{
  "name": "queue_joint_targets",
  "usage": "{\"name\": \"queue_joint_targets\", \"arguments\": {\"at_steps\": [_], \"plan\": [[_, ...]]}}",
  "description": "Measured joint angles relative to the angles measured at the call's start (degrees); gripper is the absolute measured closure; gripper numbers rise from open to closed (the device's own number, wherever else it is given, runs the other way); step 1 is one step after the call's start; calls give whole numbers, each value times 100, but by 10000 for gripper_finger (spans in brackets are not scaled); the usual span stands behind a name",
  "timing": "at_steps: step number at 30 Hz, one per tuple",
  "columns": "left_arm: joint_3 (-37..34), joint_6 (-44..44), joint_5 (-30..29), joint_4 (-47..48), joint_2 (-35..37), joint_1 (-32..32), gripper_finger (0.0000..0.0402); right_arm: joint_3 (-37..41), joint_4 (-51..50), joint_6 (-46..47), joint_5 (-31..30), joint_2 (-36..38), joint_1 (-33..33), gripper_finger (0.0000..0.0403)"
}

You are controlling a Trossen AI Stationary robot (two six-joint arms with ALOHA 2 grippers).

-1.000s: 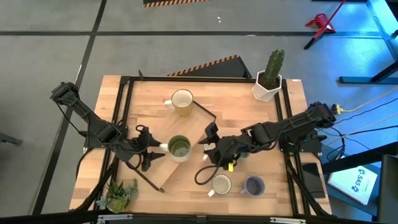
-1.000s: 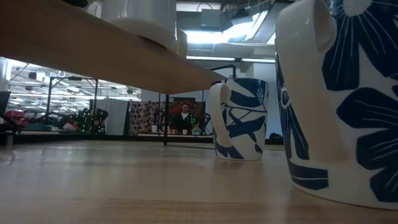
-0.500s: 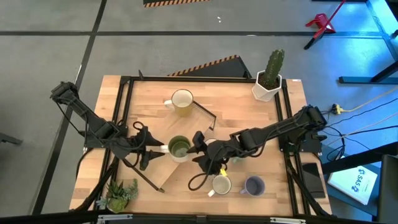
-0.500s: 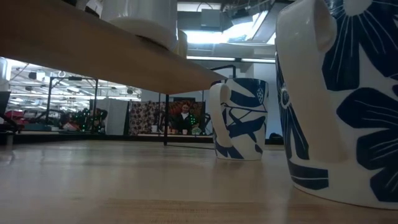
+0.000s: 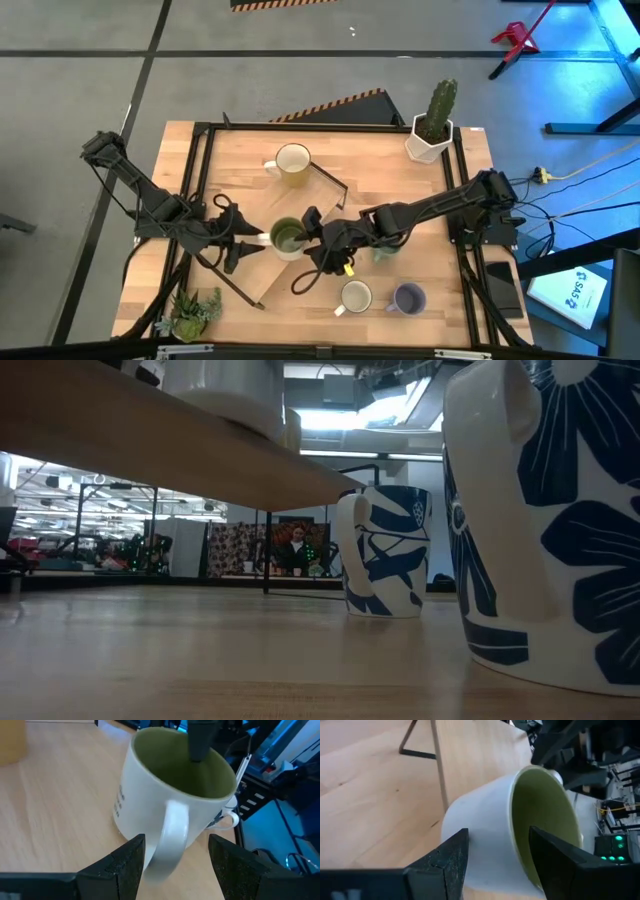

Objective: Place coffee mugs
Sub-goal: Put the white mug on the shelf

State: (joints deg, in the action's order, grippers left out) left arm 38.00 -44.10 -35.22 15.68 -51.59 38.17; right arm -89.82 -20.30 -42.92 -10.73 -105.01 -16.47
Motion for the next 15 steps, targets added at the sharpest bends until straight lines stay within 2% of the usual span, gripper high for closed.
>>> {"name": "queue_joint_targets", "arguments": {"at_steps": [10,15], "plan": [[0,-229,-11,1,0,-1,189,-14,-196,39,-273,16,239,210],[0,-229,-219,-108,0,-7,189,-17,-408,104,-652,28,256,210]]}}
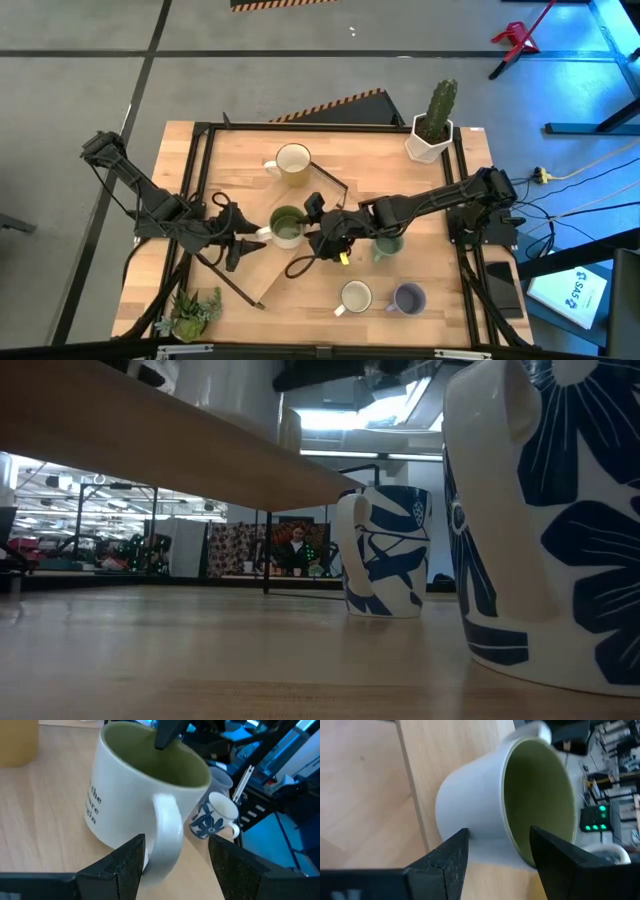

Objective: Place coffee mugs
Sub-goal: Put the white mug on the shelf

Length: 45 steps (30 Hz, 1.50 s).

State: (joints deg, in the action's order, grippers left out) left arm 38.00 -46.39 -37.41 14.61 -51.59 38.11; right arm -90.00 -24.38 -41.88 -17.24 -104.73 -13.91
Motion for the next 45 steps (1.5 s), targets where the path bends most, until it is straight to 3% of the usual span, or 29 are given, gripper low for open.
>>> {"name": "queue_joint_targets", "arguments": {"at_steps": [7,17,21,30,36,45], "plan": [[4,29,-120,-284,0,2,189,22,-480,137,-470,-11,13,210],[4,41,-442,-286,0,-91,189,24,-214,-57,-324,16,9,210],[4,44,-108,-258,0,-185,189,-7,-165,-149,-267,22,9,210],[4,329,12,120,7,-192,193,-320,-239,-344,-266,37,9,210],[4,-95,42,932,466,-192,193,-411,-271,-343,-257,37,4,210],[4,-257,540,928,1172,-192,195,-411,-250,-314,-8,37,4,210]]}}
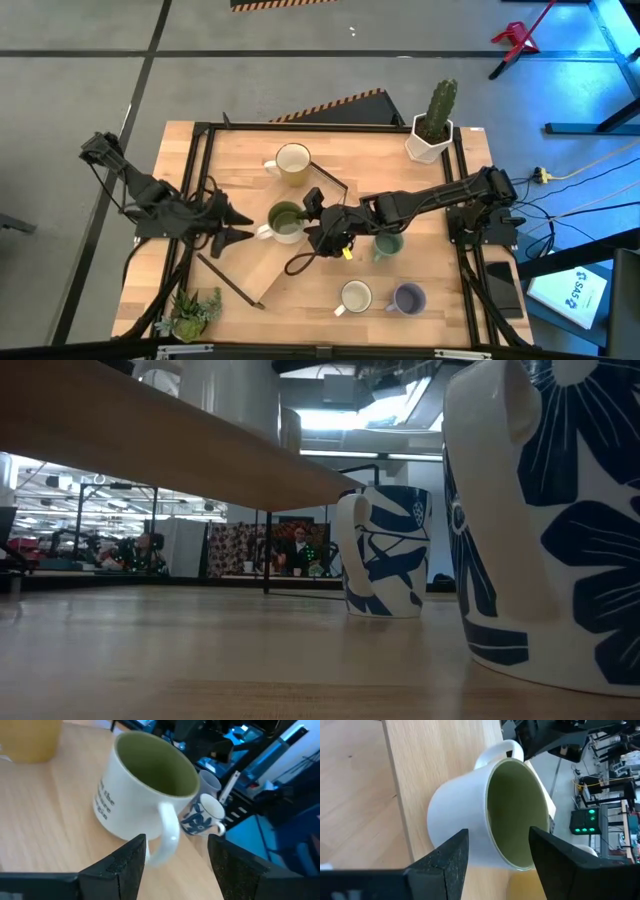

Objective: Place coffee mugs
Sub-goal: Put the white mug on the shelf

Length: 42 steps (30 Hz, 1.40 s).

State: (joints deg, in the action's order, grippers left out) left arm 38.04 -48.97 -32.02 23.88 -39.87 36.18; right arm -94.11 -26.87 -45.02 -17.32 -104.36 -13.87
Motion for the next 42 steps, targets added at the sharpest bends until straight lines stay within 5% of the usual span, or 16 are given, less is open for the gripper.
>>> {"name": "queue_joint_targets", "arguments": {"at_steps": [6,15,30,42], "plan": [[0,-49,168,-11,-189,20,241,0,22,44,0,0,-4,210],[0,0,440,-34,-590,22,390,0,-17,147,0,0,-2,210],[0,156,-225,-43,-701,-119,401,0,-10,144,1,0,2,210],[0,607,38,-592,-1155,-715,401,-4,191,127,235,-61,2,210]]}}
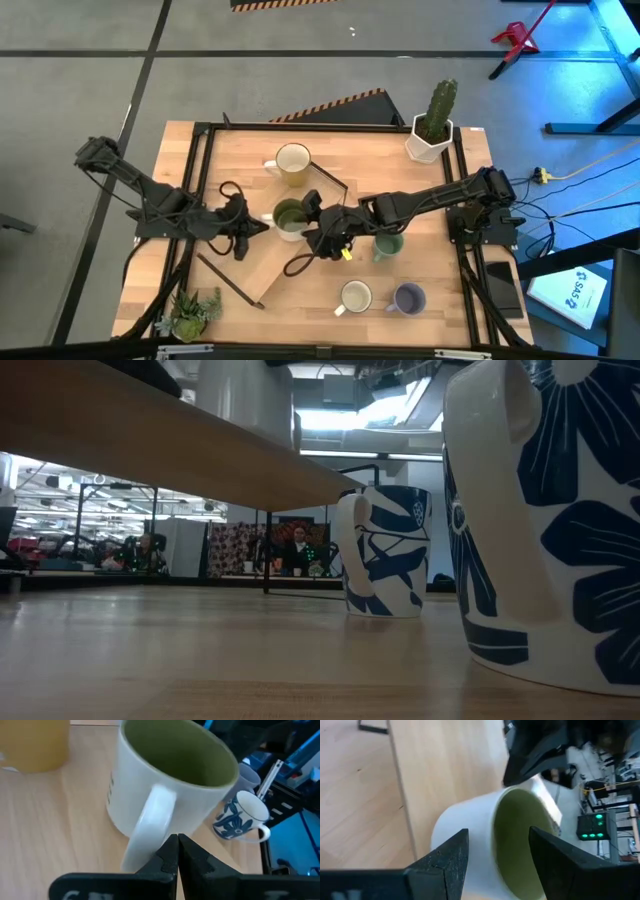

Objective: Place coffee mugs
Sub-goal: Put the white mug on the shelf

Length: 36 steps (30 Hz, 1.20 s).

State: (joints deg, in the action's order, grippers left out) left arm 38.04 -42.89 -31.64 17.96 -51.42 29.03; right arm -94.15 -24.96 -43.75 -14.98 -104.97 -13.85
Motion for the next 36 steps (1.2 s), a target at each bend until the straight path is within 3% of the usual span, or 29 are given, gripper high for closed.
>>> {"name": "queue_joint_targets", "arguments": {"at_steps": [6,9,12,16,18,25,36], "plan": [[0,32,-12,2,0,-186,401,0,398,-4,-169,42,-4,213],[0,158,-12,-131,0,-277,401,0,466,-4,-1,46,-4,234],[0,296,65,-255,2,-365,401,0,467,51,102,44,-4,280],[0,297,224,-274,2,-406,401,0,535,171,159,44,2,371],[0,297,264,-274,2,-402,401,0,646,174,235,34,2,392],[0,299,254,-435,2,-517,401,2,655,328,-116,-20,53,399],[0,302,259,-819,-15,-575,401,-12,-360,619,-408,0,373,402]]}}
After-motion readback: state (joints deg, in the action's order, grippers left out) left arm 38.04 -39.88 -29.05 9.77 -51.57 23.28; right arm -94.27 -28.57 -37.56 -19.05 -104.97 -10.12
